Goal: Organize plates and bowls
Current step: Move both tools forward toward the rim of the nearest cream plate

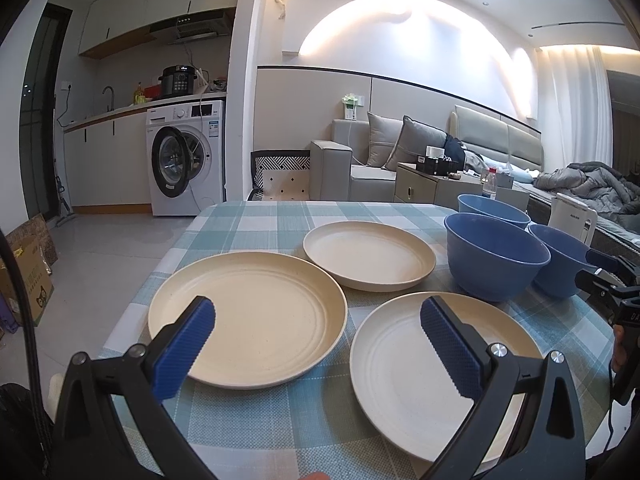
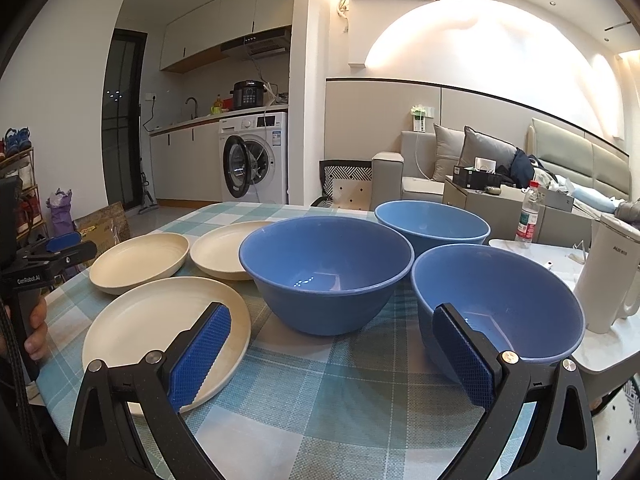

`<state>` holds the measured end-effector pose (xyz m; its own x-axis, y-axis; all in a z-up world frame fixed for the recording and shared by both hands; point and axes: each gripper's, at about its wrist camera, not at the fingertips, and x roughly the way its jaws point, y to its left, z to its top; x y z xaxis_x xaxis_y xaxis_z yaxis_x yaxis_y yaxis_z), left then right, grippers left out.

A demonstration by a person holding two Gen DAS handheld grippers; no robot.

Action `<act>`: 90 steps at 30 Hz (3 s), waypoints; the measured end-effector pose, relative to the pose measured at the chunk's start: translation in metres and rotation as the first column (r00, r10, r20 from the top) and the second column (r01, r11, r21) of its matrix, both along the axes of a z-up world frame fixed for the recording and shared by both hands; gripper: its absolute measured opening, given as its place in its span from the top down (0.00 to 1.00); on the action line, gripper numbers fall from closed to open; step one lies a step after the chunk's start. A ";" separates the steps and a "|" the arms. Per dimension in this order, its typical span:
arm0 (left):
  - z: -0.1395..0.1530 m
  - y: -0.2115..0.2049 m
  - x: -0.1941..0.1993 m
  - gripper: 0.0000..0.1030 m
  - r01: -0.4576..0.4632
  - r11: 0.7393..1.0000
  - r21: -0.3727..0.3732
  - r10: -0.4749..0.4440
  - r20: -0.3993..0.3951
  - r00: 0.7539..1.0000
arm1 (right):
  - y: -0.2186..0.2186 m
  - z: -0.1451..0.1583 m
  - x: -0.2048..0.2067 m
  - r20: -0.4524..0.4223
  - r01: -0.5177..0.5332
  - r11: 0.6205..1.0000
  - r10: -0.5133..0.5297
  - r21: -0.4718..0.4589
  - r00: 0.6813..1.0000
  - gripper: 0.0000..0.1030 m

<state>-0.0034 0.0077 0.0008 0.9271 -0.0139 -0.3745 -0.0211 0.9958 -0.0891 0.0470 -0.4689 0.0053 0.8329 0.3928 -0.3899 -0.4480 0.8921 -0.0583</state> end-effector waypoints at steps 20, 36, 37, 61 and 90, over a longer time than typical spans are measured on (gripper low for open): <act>0.026 -0.002 -0.004 0.00 0.008 1.000 0.022 -0.008 -0.019 1.000 | 0.018 0.031 -0.009 -0.038 -0.070 0.997 0.071 0.031 0.997 0.00; 0.043 0.008 -0.003 0.00 0.003 1.000 0.018 -0.002 -0.053 0.999 | 0.048 0.062 -0.019 -0.021 -0.135 0.990 0.136 0.032 0.991 0.00; 0.044 0.009 -0.003 0.00 -0.001 1.000 0.023 0.003 -0.057 0.998 | 0.050 0.064 -0.019 -0.022 -0.143 0.989 0.143 0.033 0.989 0.00; 0.061 0.052 0.027 0.00 -0.081 0.997 0.000 0.081 -0.120 0.990 | 0.121 0.082 -0.004 -0.109 -0.251 0.968 0.251 0.007 0.962 0.00; 0.043 0.074 0.044 0.00 -0.091 0.996 0.020 0.093 -0.181 0.979 | 0.185 0.075 0.052 -0.221 -0.254 0.967 0.254 0.026 0.942 0.00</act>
<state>0.0409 0.0815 0.0442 0.8410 0.0737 -0.5359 -0.1273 0.9898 -0.0637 0.0987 -0.2843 0.0799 0.5984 0.5785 -0.5543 -0.6616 0.7470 0.0655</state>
